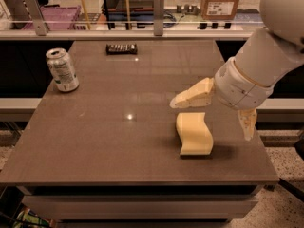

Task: Move sponge near 7up can

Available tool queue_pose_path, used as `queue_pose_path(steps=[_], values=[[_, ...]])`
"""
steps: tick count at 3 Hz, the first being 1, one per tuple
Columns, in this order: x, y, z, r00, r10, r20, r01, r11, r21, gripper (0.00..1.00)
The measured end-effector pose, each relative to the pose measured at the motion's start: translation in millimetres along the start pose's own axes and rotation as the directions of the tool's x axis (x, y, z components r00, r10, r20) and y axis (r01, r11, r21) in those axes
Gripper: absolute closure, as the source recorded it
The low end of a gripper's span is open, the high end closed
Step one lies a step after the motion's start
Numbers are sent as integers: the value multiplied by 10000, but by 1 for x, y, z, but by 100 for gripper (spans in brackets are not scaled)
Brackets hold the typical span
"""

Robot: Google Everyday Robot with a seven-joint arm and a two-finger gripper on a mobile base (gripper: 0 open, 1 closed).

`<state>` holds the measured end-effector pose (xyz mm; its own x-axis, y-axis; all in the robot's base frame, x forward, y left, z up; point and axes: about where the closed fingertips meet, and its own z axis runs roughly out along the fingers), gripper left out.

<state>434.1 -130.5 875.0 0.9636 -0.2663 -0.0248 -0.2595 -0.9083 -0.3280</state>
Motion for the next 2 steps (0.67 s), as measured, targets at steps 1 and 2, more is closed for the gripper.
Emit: queue_pose_path(steps=[1, 2], values=[[-4, -5, 22, 9954, -924, 255, 929, 9955, -195, 0], [-3, -9, 34, 9869, -1554, 439, 1571, 9869, -377, 0]])
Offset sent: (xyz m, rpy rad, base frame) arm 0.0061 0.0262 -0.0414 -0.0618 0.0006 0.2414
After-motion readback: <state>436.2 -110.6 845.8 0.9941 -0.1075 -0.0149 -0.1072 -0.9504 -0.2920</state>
